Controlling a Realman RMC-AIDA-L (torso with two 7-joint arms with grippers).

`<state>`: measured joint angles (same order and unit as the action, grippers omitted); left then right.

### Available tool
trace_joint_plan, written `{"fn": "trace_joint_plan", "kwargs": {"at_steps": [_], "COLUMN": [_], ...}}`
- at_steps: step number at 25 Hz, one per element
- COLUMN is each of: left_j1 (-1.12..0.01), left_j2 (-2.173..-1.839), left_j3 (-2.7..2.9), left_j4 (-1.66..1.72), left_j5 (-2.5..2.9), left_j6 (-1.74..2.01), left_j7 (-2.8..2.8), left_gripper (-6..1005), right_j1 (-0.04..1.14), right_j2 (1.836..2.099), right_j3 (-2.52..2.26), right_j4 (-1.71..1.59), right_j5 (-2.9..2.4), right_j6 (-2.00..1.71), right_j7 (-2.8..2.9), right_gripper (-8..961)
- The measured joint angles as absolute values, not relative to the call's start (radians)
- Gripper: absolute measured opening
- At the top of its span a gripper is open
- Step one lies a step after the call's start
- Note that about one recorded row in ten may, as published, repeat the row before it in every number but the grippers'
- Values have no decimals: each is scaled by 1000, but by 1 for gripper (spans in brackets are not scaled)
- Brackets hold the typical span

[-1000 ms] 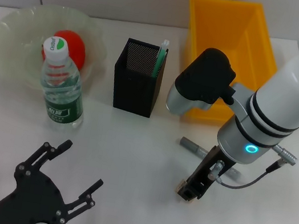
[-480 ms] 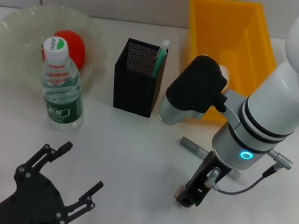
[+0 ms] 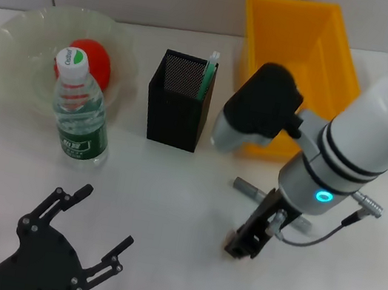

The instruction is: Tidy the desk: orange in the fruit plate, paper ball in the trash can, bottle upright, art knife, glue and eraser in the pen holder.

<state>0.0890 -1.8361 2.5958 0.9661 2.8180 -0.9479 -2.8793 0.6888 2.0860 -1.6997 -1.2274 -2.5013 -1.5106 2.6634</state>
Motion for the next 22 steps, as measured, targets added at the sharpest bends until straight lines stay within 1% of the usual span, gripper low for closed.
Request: {"fn": "trace_joint_plan", "kwargs": {"at_steps": [2, 3, 6, 11, 15, 17, 18, 19, 22], "left_j1": [89, 88, 89, 89, 89, 90, 90, 90, 90], "left_j2": [-1836, -1835, -1833, -1833, -1833, -1834, -1833, -1833, -1833], "left_j3": [2596, 2596, 2595, 2594, 2595, 2595, 2595, 2596, 2597], "left_j4": [966, 965, 962, 962, 962, 962, 962, 962, 962], "left_j5": [2818, 2818, 2818, 2818, 2817, 2817, 2817, 2816, 2816], "left_j6": [-950, -952, -962, -964, -968, -973, -974, -976, -976], "left_j7": [-2879, -2879, -2879, -2879, -2879, -2879, -2879, -2879, -2879], "left_gripper": [833, 833, 833, 834, 834, 834, 834, 834, 834], "right_j1": [668, 642, 611, 611, 640, 667, 699, 699, 750], "right_j2": [2085, 2083, 2082, 2080, 2079, 2079, 2079, 2079, 2079], "right_j3": [-1656, -1590, -1459, -1318, -1275, -1273, -1276, -1276, -1281], "right_j4": [-1277, -1354, -1500, -1628, -1611, -1559, -1493, -1493, -1382], "right_j5": [-2503, -2504, -2503, -2499, -2497, -2497, -2496, -2496, -2493], "right_j6": [-1516, -1531, -1552, -1522, -1425, -1384, -1350, -1350, -1304], "right_j7": [2664, 2663, 2653, 2643, 2632, 2619, 2603, 2603, 2580], "right_gripper": [267, 266, 266, 267, 267, 266, 266, 266, 266]}}
